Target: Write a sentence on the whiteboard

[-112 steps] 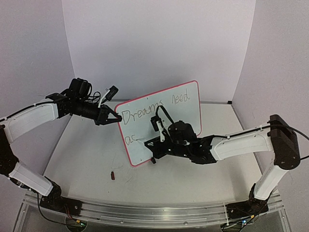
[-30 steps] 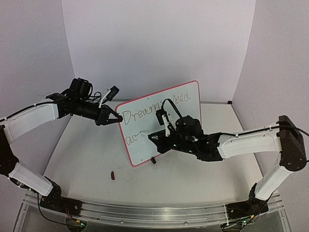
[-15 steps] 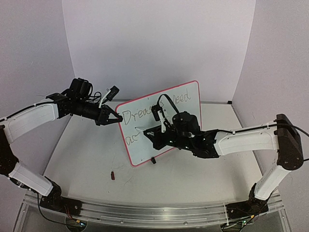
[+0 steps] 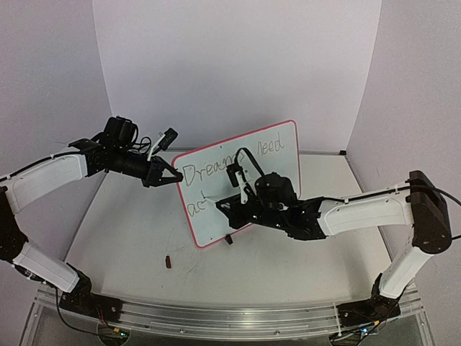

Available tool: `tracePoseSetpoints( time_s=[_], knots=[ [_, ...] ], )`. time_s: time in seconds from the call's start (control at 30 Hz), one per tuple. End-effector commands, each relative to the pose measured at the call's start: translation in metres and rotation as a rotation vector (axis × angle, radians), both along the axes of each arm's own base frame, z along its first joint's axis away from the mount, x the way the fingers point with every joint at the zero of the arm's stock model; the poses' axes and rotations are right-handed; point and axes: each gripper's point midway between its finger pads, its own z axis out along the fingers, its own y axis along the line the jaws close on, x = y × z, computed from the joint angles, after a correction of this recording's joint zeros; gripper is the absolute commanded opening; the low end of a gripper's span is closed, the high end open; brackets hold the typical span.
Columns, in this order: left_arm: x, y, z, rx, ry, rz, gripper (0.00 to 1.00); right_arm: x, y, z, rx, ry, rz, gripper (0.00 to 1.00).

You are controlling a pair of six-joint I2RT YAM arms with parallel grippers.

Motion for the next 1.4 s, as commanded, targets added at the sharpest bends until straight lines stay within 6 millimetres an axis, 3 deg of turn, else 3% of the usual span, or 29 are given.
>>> tracePoseSetpoints(
  time_s=[0.0, 0.27, 0.53, 0.8, 1.37],
  knots=[
    [-0.014, -0.002, -0.035, 0.089, 0.111, -0.027, 0.00, 0.004, -0.013, -0.032, -0.053, 0.057, -0.062, 0.00],
    [-0.014, -0.002, -0.036, 0.091, 0.114, -0.027, 0.00, 0.005, -0.021, -0.039, -0.065, 0.069, -0.095, 0.00],
    [-0.014, -0.002, -0.035, 0.092, 0.112, -0.025, 0.00, 0.010, -0.027, -0.005, -0.031, -0.002, -0.122, 0.00],
    [-0.014, -0.001, -0.035, 0.094, 0.111, -0.023, 0.00, -0.002, -0.023, 0.029, 0.062, -0.031, -0.048, 0.00],
    [-0.014, -0.001, -0.035, 0.094, 0.111, -0.023, 0.00, 0.012, -0.018, 0.001, -0.010, -0.007, -0.105, 0.00]
  ],
)
